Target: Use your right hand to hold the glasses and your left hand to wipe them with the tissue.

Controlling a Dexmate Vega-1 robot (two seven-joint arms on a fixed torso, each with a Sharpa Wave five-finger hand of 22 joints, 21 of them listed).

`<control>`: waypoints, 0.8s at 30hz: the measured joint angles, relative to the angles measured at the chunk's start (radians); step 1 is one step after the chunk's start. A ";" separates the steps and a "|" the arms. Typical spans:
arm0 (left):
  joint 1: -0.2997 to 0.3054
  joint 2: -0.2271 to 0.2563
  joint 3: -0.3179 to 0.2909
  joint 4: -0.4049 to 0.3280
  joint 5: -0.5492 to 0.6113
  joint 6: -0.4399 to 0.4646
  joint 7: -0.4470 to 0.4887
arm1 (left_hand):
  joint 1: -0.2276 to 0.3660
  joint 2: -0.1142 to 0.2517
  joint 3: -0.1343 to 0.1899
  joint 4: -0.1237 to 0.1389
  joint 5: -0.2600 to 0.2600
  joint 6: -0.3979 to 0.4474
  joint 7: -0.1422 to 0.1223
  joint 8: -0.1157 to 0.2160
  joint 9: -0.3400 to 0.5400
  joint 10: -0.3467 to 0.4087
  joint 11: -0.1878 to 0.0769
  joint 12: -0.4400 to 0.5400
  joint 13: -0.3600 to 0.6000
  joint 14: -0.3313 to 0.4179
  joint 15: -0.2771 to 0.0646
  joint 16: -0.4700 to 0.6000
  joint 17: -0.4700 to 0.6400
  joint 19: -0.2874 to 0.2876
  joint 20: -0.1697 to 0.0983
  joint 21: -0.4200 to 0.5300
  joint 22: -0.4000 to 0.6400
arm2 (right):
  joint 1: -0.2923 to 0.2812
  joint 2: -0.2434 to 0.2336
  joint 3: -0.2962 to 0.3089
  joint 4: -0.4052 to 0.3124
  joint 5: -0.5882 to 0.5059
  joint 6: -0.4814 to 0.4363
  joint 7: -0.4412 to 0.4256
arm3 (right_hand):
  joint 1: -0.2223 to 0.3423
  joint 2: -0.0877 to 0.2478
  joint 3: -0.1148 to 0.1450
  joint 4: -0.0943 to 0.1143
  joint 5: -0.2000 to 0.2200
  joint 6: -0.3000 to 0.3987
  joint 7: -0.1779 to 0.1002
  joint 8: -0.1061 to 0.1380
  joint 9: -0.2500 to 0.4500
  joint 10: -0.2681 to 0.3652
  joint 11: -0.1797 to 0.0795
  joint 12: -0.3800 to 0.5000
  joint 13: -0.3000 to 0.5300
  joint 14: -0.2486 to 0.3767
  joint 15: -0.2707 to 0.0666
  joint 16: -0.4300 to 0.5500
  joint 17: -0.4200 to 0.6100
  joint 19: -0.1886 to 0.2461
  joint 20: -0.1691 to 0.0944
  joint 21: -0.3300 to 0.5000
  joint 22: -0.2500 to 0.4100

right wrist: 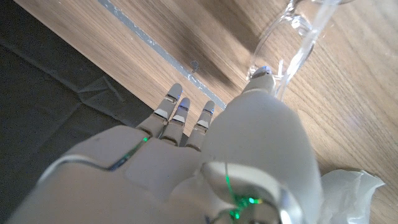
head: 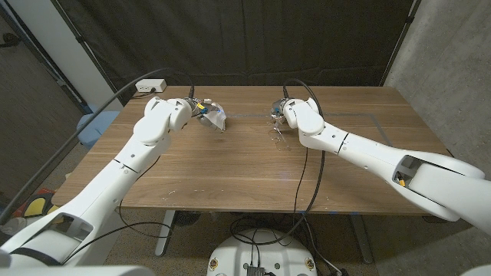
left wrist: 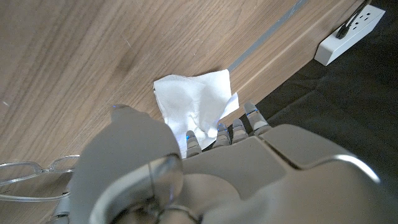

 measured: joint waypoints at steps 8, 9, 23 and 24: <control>0.016 0.014 -0.035 -0.017 -0.078 -0.017 0.027 | -0.068 0.003 -0.015 0.015 0.004 -0.014 0.033 0.000 -0.029 -0.008 -0.042 -0.007 -0.027 -0.008 -0.014 -0.008 -0.019 0.004 0.003 -0.040 0.004 | -0.023 -0.016 0.036 -0.034 0.034 -0.004 -0.025 | -0.047 0.009 -0.006 0.021 0.000 -0.054 0.022 0.000 0.000 -0.054 0.026 -0.008 0.000 -0.063 -0.001 -0.010 0.000 -0.037 0.014 -0.001 -0.002; 0.021 0.016 -0.046 -0.017 -0.086 -0.021 0.033 | -0.070 0.003 -0.016 0.016 0.008 -0.014 0.033 0.000 -0.031 -0.009 -0.051 -0.007 -0.028 -0.007 -0.018 -0.009 -0.020 0.004 0.003 -0.043 0.004 | -0.027 -0.017 0.040 -0.037 0.041 -0.003 -0.038 | -0.057 0.006 -0.007 0.021 0.000 -0.067 0.028 0.001 0.000 -0.068 0.032 -0.008 0.000 -0.085 -0.001 -0.012 0.000 -0.048 0.018 -0.007 -0.004; 0.057 0.024 -0.187 0.072 -0.454 -0.218 0.210 | -0.077 0.004 -0.016 0.010 0.008 -0.017 0.022 0.024 -0.045 -0.008 -0.085 0.007 -0.038 -0.007 -0.029 -0.004 -0.033 0.004 -0.004 -0.046 0.001 | -0.106 -0.046 0.160 -0.104 0.177 0.024 -0.225 | -0.152 0.028 -0.016 0.055 -0.004 -0.108 0.055 0.012 0.000 -0.123 0.062 -0.008 0.000 -0.167 0.013 -0.012 0.005 -0.122 0.055 -0.036 -0.009; 0.057 0.026 -0.203 0.099 -0.502 -0.242 0.218 | -0.077 0.004 -0.016 0.005 0.010 -0.017 0.022 0.028 -0.047 -0.010 -0.086 0.014 -0.041 -0.007 -0.029 -0.004 -0.035 0.004 -0.004 -0.047 0.001 | -0.111 -0.048 0.173 -0.108 0.207 0.029 -0.247 | -0.157 0.033 -0.014 0.058 -0.006 -0.108 0.055 0.012 0.000 -0.126 0.065 -0.006 0.000 -0.170 0.016 -0.012 0.005 -0.125 0.057 -0.038 -0.009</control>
